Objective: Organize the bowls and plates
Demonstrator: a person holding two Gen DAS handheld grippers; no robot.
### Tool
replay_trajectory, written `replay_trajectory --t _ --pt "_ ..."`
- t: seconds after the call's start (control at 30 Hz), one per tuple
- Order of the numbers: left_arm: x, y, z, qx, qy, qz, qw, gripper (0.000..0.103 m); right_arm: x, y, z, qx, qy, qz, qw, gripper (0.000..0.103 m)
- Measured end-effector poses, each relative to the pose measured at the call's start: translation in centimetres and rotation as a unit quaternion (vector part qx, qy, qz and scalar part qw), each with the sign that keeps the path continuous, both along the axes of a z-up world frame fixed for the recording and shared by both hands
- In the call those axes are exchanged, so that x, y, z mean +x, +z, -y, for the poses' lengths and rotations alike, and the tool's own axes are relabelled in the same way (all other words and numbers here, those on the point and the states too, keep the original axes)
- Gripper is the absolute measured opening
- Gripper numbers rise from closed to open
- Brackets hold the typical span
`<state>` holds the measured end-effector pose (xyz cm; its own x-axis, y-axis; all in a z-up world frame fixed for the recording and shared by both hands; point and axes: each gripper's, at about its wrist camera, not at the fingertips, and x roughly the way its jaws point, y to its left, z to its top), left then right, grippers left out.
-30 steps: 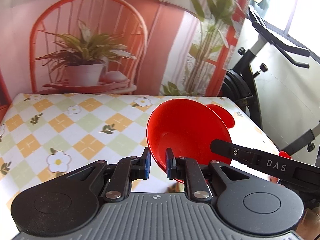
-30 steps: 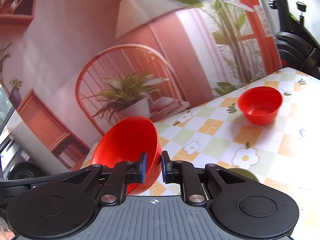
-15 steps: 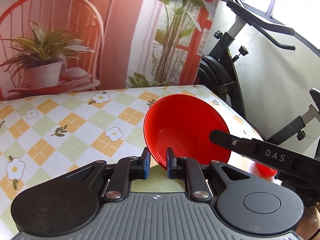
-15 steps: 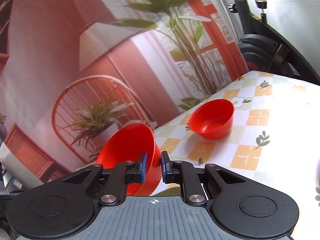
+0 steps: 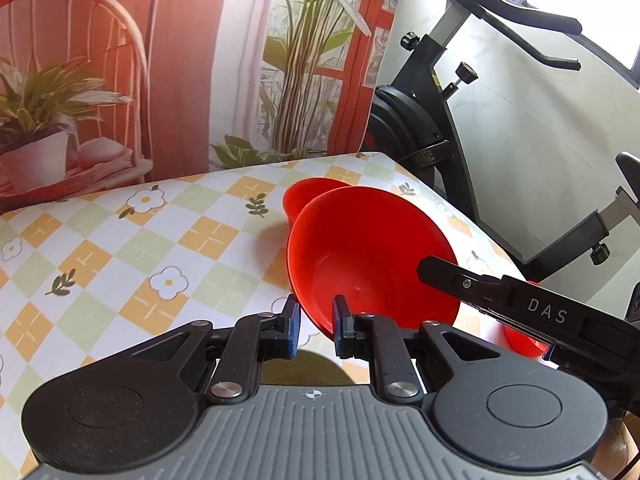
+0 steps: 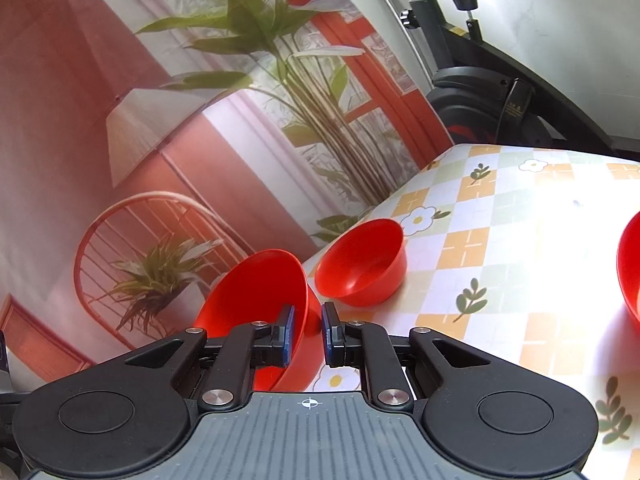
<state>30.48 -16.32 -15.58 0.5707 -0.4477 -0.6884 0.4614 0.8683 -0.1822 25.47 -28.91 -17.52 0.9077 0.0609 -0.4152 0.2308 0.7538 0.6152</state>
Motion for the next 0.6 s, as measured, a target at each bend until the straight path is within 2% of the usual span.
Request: replay_trajectory --t 0.2,0.33,0.47,0.6 --pt "2.8 -0.1 2.5 0.005 -0.012 0.009 0.9999 0.018 2.2 0.0 2.3 -0.025 -0.006 0.012 1.0 0.014" --pt "5.5 -0.7 4.2 -0.01 -0.006 -0.007 0.9999 0.018 4.7 0.3 4.2 -0.045 -0.008 0.013 0.999 0.014" --pt "7.5 -1.3 6.1 0.007 -0.004 0.005 1.0 0.018 7.8 0.2 5.7 -0.057 -0.003 0.003 0.998 0.015" --pt "10.0 -2.2 7.1 0.009 0.004 -0.012 0.9999 0.018 10.1 -0.1 6.6 -0.064 -0.006 -0.001 0.998 0.015"
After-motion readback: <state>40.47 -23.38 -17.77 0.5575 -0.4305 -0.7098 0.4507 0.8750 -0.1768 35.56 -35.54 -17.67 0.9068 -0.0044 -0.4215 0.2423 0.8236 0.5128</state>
